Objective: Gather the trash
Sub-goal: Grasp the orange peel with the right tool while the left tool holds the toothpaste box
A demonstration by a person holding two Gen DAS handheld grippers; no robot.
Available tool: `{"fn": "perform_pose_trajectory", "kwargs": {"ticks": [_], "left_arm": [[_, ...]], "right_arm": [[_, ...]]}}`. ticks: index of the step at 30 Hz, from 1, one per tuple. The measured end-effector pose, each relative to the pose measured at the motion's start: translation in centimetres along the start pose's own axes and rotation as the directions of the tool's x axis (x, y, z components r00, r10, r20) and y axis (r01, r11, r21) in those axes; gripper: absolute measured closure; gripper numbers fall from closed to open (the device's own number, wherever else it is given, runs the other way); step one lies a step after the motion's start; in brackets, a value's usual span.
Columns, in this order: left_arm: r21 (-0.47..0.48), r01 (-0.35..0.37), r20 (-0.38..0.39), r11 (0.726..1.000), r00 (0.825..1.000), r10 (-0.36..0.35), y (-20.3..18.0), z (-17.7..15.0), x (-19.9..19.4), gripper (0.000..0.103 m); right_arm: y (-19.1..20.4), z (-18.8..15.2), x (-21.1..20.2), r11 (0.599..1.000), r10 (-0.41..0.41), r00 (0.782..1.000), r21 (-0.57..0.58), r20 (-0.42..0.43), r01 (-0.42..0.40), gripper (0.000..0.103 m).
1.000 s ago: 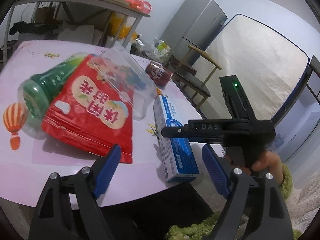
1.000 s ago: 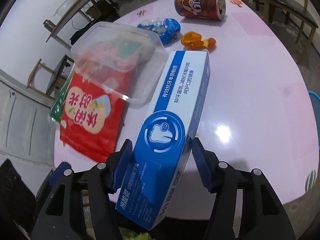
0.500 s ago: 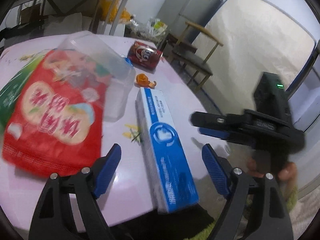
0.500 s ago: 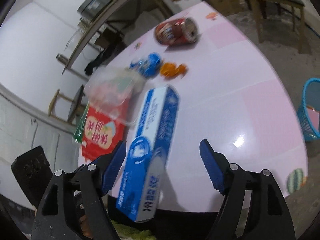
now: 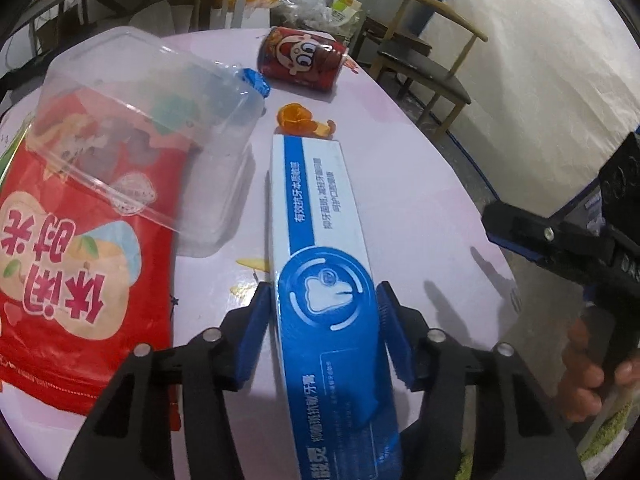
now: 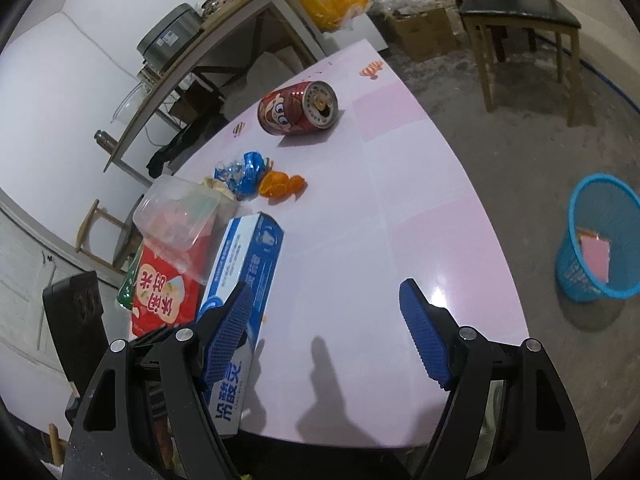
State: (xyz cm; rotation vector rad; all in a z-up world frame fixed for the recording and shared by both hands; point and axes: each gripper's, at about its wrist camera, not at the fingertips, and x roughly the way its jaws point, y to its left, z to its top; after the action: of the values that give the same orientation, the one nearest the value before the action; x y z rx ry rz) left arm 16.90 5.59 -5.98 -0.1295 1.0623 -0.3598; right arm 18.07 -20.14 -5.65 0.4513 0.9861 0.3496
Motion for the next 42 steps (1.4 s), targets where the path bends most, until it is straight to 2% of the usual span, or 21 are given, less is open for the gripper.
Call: {"fn": "perform_pose_trajectory", "kwargs": {"ticks": [8,12,18,22,24,25,28,30,33,42], "left_arm": [[-0.043,-0.018,0.012,0.999,1.000,0.019,0.6,-1.1,-1.1,0.053],[-0.054,-0.021,0.017,0.998,1.000,0.022,0.8,-1.8,-1.7,0.053],[-0.060,-0.017,0.021,0.998,1.000,0.018,0.6,-1.8,-1.3,0.053],[-0.057,-0.016,0.021,0.998,1.000,0.017,0.6,-1.5,-1.1,0.053],[-0.057,-0.012,0.020,0.998,1.000,0.013,0.6,-1.5,-1.1,0.053],[-0.057,-0.011,0.021,0.998,1.000,0.012,0.6,-1.6,-1.2,0.053],[-0.059,-0.009,0.023,0.998,1.000,0.010,0.7,-1.8,-1.3,0.053],[-0.058,-0.010,0.024,0.998,1.000,0.011,0.7,-1.8,-1.3,0.053],[-0.060,-0.013,0.025,0.998,1.000,0.014,0.7,-1.8,-1.3,0.053],[-0.069,-0.025,0.026,0.997,0.999,0.027,0.4,-2.0,-1.5,0.053]], "right_arm": [[1.8,4.6,3.2,0.995,0.051,0.997,-0.088,-0.060,-0.056,0.039],[3.9,6.8,5.9,0.977,-0.001,0.997,-0.214,-0.078,-0.016,0.041],[6.8,8.8,11.2,0.914,-0.074,0.994,-0.403,-0.078,0.036,0.045],[7.1,9.3,14.3,0.890,-0.126,0.987,-0.451,-0.103,0.066,0.054],[7.4,9.3,14.6,0.878,-0.135,0.987,-0.472,-0.082,0.081,0.056],[7.6,9.2,14.7,0.869,-0.146,0.986,-0.486,-0.077,0.091,0.066],[7.6,8.9,14.7,0.870,-0.156,0.984,-0.484,-0.091,0.093,0.083],[7.4,8.6,14.3,0.873,-0.161,0.982,-0.478,-0.099,0.095,0.091],[7.0,8.3,13.5,0.881,-0.171,0.980,-0.461,-0.100,0.107,0.094],[4.4,6.3,8.9,0.939,-0.155,0.979,-0.326,-0.128,0.106,0.095]]}}
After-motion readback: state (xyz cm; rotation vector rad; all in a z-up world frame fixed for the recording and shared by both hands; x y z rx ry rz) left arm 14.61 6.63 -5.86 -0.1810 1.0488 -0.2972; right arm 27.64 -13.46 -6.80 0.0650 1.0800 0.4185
